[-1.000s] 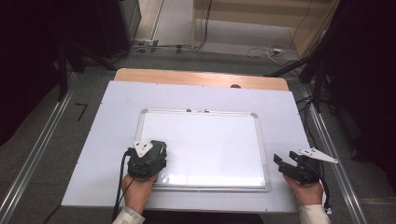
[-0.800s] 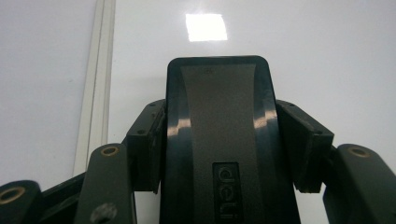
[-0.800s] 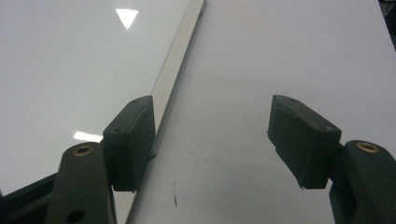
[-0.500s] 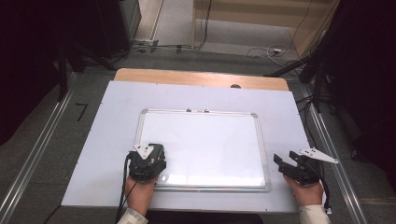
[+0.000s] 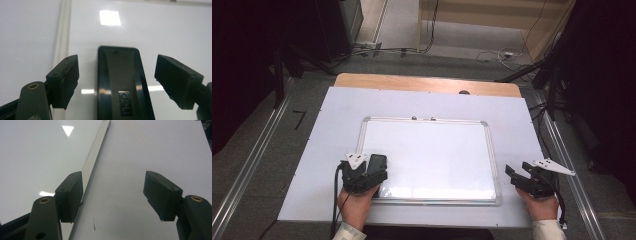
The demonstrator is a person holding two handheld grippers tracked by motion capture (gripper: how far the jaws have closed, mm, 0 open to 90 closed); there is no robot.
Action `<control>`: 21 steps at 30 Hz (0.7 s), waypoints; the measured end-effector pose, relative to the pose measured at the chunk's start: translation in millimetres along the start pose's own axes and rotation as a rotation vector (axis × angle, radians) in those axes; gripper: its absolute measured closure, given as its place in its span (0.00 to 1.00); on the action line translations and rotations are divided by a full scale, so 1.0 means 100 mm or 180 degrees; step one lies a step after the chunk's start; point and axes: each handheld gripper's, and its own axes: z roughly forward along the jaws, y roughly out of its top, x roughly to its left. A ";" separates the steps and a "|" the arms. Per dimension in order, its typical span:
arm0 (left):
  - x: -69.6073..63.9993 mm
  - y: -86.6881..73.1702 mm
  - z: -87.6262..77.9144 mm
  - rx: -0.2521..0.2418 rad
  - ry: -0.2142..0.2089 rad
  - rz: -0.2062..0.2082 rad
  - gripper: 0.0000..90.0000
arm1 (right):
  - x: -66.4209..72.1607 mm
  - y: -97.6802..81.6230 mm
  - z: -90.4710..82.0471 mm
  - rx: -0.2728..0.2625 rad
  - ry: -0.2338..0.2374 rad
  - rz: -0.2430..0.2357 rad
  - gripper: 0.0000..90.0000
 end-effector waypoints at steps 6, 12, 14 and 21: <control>0.32 0.07 -0.16 -0.0126 0.0093 -0.0152 0.22 | 0.00 0.00 0.00 -0.0002 0.0002 -0.0005 0.34; 0.54 0.06 -0.23 -0.0133 0.0214 -0.0194 0.22 | 0.01 0.00 0.00 -0.0001 -0.0011 -0.0003 0.34; 0.60 0.06 -0.25 -0.0130 0.0250 -0.0179 0.21 | 0.01 0.00 0.00 -0.0001 -0.0011 -0.0005 0.34; 0.80 0.04 -0.32 -0.0170 0.0322 -0.0165 0.21 | 0.00 0.00 -0.01 -0.0008 -0.0017 -0.0014 0.34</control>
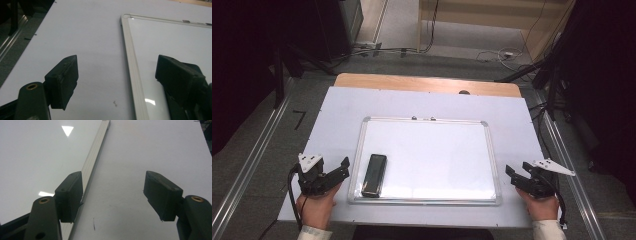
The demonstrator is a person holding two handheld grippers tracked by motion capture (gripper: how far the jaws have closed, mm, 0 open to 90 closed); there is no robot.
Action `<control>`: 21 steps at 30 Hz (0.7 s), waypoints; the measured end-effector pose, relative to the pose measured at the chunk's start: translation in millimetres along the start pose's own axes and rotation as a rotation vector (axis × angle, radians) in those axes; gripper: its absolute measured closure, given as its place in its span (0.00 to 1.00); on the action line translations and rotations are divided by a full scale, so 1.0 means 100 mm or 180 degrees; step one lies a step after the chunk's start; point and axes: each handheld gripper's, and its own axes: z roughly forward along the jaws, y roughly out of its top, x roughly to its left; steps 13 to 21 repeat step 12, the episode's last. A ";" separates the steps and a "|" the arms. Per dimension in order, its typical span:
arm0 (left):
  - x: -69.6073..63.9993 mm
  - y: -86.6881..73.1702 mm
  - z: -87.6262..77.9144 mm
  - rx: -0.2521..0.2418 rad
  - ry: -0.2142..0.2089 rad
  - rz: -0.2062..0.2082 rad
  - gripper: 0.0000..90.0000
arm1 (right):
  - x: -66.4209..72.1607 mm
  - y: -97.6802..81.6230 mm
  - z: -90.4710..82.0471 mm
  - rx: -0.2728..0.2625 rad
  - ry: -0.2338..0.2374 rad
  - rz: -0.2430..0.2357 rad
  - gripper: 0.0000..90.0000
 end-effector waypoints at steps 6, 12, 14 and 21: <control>0.18 -0.02 0.01 0.0019 0.0085 -0.0007 0.21 | 0.00 0.00 -0.01 -0.0005 -0.0004 0.0006 0.33; 0.40 -0.04 0.01 0.0032 0.0166 -0.0043 0.21 | -0.02 -0.01 0.00 -0.0021 -0.0043 0.0000 0.32; 0.40 -0.04 0.01 0.0032 0.0166 -0.0043 0.21 | -0.02 -0.01 0.00 -0.0021 -0.0043 0.0000 0.32; 0.40 -0.04 0.01 0.0032 0.0166 -0.0043 0.21 | -0.02 -0.01 0.00 -0.0021 -0.0043 0.0000 0.32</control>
